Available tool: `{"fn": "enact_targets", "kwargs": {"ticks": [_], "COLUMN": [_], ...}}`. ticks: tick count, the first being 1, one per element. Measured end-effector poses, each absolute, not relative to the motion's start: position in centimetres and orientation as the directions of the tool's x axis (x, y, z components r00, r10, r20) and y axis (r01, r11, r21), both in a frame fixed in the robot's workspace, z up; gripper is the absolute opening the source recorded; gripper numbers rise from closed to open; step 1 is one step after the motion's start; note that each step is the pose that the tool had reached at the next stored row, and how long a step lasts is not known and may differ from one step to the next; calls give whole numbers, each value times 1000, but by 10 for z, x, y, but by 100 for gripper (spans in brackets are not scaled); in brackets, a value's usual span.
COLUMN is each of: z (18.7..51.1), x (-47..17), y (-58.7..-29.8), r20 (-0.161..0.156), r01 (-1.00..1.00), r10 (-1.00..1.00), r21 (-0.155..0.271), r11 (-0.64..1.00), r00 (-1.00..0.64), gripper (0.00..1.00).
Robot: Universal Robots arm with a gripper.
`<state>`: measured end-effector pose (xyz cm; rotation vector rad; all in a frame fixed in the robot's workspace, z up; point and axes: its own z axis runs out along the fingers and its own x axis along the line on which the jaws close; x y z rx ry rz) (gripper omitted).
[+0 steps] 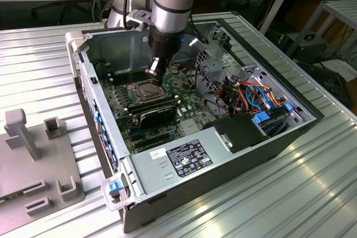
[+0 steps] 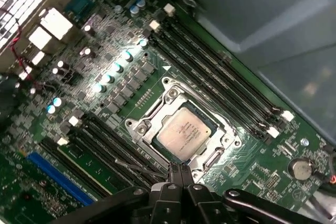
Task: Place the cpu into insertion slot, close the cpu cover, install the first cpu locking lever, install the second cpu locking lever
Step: 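Install the second cpu locking lever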
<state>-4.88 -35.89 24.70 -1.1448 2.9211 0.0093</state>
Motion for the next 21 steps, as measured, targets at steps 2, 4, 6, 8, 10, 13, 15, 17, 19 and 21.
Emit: {"fn": "enact_targets", "kwargs": {"ticks": [2, 4, 6, 8, 10, 13, 15, 17, 19, 21], "z": [247, 247, 247, 247, 247, 247, 247, 247, 247, 247], "x": [-48, -48, -48, -48, -47, -47, -47, -46, -46, -46], "y": [-359, -359, -359, -359, -359, -359, -359, -359, -359, -359], "r20": [-6, -6, -6, -5, -5, -5, -5, -4, -4, -4], "r01": [-721, -753, -780, -804, -832, -861, -883, -908, -929, -944], "r10": [-721, -753, -780, -804, -832, -861, -883, -908, -929, -944], "r21": [4, 4, 5, 5, 5, 5, 6, 6, 7, 7], "r11": [692, 658, 625, 594, 554, 508, 470, 419, 369, 331], "r00": [-692, -658, -625, -595, -554, -508, -470, -419, -369, -331], "gripper": [11, 11, 11, 11, 11, 11, 11, 11, 11, 11]}}
